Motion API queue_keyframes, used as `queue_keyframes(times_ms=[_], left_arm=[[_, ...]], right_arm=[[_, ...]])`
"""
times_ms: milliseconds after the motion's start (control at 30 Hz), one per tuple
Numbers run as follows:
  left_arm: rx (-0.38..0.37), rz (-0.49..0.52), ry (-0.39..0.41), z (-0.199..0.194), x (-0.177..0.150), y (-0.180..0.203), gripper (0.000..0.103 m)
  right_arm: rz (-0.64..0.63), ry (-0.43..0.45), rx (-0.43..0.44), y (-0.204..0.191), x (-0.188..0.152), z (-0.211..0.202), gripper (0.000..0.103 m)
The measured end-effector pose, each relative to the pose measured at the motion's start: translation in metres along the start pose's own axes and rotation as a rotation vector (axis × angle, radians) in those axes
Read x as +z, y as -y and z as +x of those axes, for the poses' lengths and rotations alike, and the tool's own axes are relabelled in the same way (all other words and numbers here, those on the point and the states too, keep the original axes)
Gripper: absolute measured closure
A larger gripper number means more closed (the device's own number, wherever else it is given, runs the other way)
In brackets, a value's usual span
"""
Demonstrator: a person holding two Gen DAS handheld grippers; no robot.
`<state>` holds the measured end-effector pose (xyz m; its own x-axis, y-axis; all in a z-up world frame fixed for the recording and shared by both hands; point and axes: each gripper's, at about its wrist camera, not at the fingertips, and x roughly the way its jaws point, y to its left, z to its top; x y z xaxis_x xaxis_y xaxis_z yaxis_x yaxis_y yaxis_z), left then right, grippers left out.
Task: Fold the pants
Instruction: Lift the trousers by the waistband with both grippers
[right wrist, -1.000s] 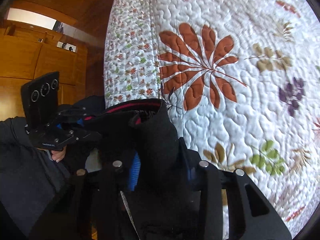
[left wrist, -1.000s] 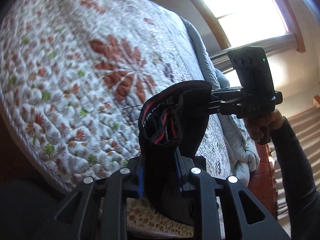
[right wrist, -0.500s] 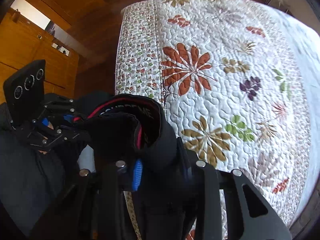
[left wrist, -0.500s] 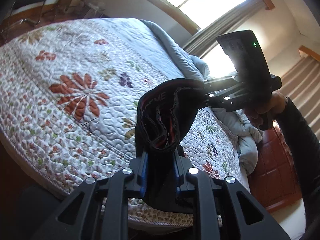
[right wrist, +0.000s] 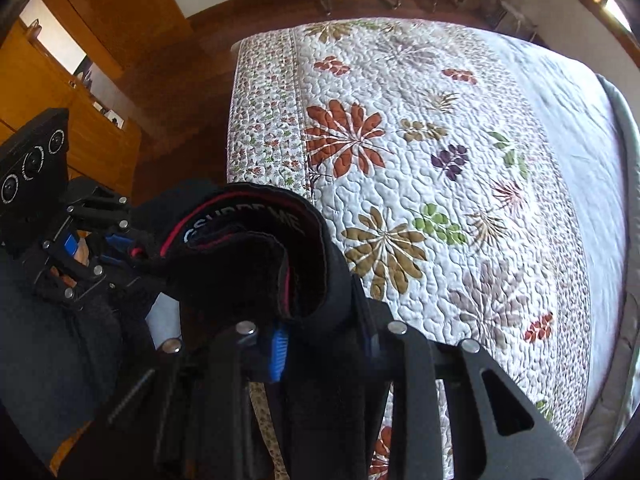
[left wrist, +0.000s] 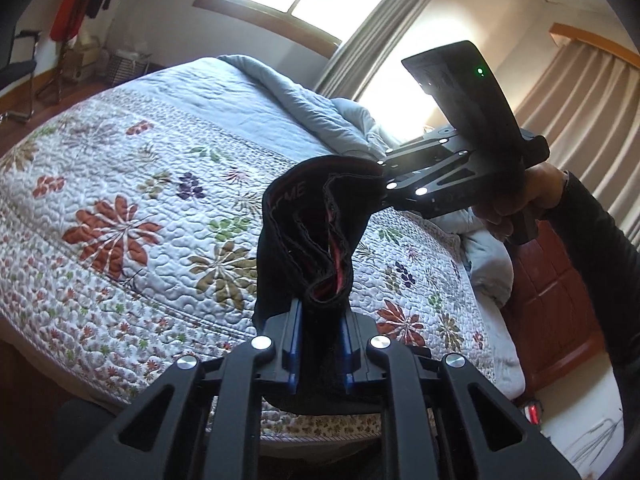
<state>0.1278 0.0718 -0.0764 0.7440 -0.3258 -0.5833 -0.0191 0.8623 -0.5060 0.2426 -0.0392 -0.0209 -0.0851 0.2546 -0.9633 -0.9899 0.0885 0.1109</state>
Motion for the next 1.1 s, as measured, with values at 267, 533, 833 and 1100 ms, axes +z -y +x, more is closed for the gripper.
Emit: queue_keyframes(times_ms=[267,533,833,1100], left_arm=[[-0.016,0.079,-0.010,0.004,-0.002,0.040,0.089],[-0.026,0.135,-0.018,0.005,-0.005,0.069,0.089],[-0.043,0.200,-0.042,0.012,-0.010,0.096,0.089],[-0.077,0.245,-0.069,0.021,-0.014,0.114,0.089]], right_arm=[[0.035,0.067,-0.022,0.000,-0.035,-0.024,0.077],[0.049,0.102,-0.061,-0.005,-0.061,-0.040,0.078],[0.080,0.133,-0.117,-0.010,-0.089,-0.050,0.078],[0.126,0.142,-0.153,-0.009,-0.115,-0.057,0.078]])
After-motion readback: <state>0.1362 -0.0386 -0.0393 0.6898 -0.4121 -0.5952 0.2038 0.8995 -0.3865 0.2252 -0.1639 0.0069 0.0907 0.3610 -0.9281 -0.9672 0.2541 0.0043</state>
